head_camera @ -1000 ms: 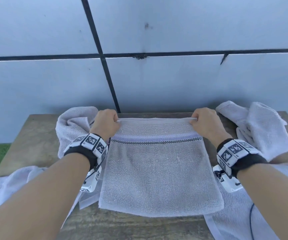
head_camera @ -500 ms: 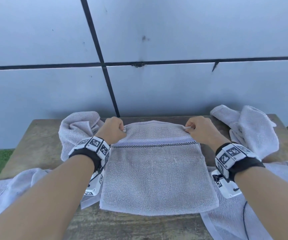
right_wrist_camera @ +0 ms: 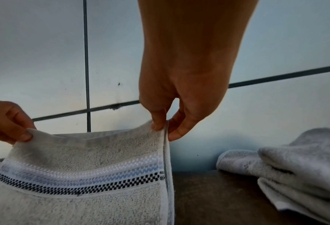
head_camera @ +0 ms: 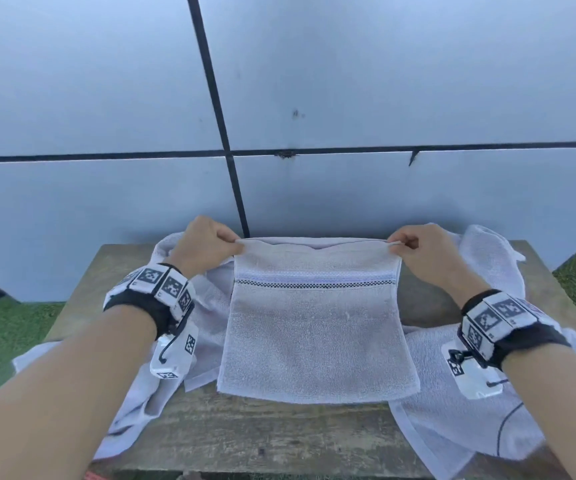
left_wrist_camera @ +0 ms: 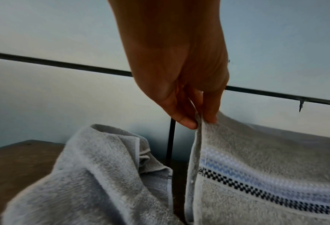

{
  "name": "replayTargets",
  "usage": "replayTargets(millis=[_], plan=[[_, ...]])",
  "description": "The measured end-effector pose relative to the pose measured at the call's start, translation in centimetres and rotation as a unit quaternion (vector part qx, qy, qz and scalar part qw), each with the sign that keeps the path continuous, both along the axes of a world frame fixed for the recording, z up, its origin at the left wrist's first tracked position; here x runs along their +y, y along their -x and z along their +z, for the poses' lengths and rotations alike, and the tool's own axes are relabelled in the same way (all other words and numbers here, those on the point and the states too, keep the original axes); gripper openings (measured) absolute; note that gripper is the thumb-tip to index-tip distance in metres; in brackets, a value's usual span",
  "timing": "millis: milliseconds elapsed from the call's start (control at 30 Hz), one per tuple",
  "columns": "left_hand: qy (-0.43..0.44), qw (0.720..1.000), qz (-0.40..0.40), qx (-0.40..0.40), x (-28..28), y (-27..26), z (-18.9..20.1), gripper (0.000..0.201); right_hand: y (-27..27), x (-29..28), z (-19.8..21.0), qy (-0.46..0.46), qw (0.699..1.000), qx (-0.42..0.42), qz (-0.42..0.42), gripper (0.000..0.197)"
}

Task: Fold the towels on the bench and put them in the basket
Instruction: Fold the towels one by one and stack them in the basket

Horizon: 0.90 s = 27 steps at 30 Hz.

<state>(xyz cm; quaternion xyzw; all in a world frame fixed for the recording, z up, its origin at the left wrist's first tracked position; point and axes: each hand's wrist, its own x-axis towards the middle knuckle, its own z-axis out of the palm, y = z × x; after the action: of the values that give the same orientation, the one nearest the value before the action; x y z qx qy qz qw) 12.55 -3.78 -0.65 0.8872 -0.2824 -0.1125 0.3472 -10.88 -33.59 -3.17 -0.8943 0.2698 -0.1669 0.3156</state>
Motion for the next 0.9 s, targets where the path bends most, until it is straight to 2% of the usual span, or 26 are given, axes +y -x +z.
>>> replayTargets(millis=[133,200,300,433,600,700,733,900], plan=[[0.012,0.999,-0.021,0.043,3.9,2.2,1.8,0.014,2.8,1.8,2.0,-0.034,0.999,-0.021,-0.006,0.007],[0.03,0.998,-0.036,0.047,5.5,3.8,2.6,0.016,4.1,2.8,2.4,-0.045,0.998,-0.048,-0.007,0.011],[0.056,0.998,-0.017,0.024,7.0,6.3,3.2,0.012,6.0,4.5,2.7,-0.023,0.998,-0.061,-0.005,0.02],[0.053,0.998,0.001,0.037,8.9,8.4,2.5,0.011,8.4,6.6,2.3,-0.009,0.998,-0.059,-0.022,0.003],[0.01,0.997,0.031,0.075,11.0,10.3,0.6,0.004,10.7,9.2,1.8,-0.03,0.998,-0.053,-0.003,0.01],[-0.021,0.997,0.016,0.078,11.8,11.3,-0.5,0.024,11.4,10.5,1.4,0.008,0.999,-0.025,0.02,0.012],[-0.026,0.996,0.013,0.081,12.0,11.7,-0.6,0.025,11.5,10.8,1.4,0.015,0.999,-0.022,0.023,0.012],[-0.026,0.996,0.014,0.083,12.3,12.8,-0.7,0.015,12.5,11.3,1.3,0.021,0.999,-0.033,0.013,0.011]])
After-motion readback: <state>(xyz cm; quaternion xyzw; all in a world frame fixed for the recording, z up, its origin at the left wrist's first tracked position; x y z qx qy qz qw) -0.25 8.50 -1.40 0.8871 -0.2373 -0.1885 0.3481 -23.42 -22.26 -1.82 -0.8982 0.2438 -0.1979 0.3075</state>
